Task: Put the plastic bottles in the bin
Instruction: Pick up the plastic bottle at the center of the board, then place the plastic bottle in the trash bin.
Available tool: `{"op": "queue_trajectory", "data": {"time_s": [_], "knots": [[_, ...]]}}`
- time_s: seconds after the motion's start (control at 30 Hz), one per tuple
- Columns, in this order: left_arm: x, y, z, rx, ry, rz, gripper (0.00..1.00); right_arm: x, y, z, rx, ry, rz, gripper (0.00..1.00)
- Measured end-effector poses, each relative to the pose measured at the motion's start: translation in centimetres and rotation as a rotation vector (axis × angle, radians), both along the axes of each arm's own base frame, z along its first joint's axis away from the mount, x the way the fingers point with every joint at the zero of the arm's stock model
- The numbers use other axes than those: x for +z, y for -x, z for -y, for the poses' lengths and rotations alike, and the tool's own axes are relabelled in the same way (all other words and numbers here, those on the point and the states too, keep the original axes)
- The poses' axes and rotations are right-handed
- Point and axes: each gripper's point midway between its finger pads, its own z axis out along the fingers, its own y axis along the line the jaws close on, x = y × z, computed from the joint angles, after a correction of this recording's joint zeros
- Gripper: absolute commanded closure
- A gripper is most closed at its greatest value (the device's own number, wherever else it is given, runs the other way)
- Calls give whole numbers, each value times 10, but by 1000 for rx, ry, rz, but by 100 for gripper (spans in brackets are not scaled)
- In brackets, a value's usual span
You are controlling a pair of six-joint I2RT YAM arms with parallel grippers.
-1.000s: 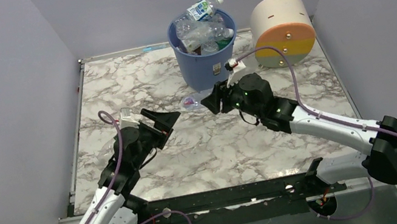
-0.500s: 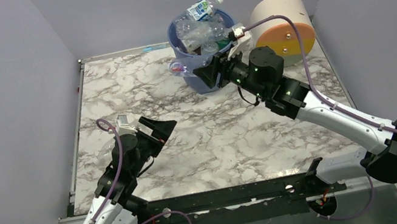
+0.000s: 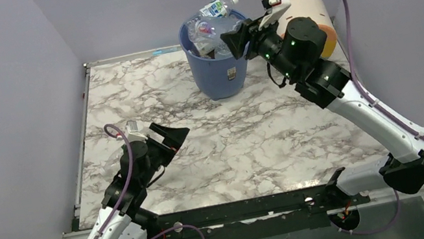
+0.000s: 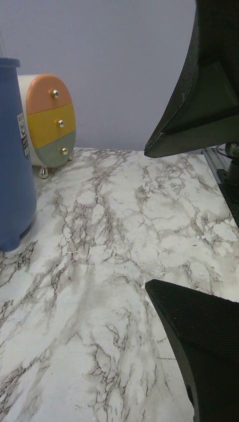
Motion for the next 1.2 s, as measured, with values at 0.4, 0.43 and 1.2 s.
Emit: {"op": "queue_trajectory", "data": {"time_s": [0.4,0.43,1.2], "knots": [[-2,-3,2,-13,-32,-7,1,39,-76,80,-173,106,-85,55],[-1,-3,2,-15,-37,-7,1,39,-80,82,-172,115,-100,55],[-1,-15,7,-44,-120,-20,1,-46,-81,73,-1,267,-385,54]]}}
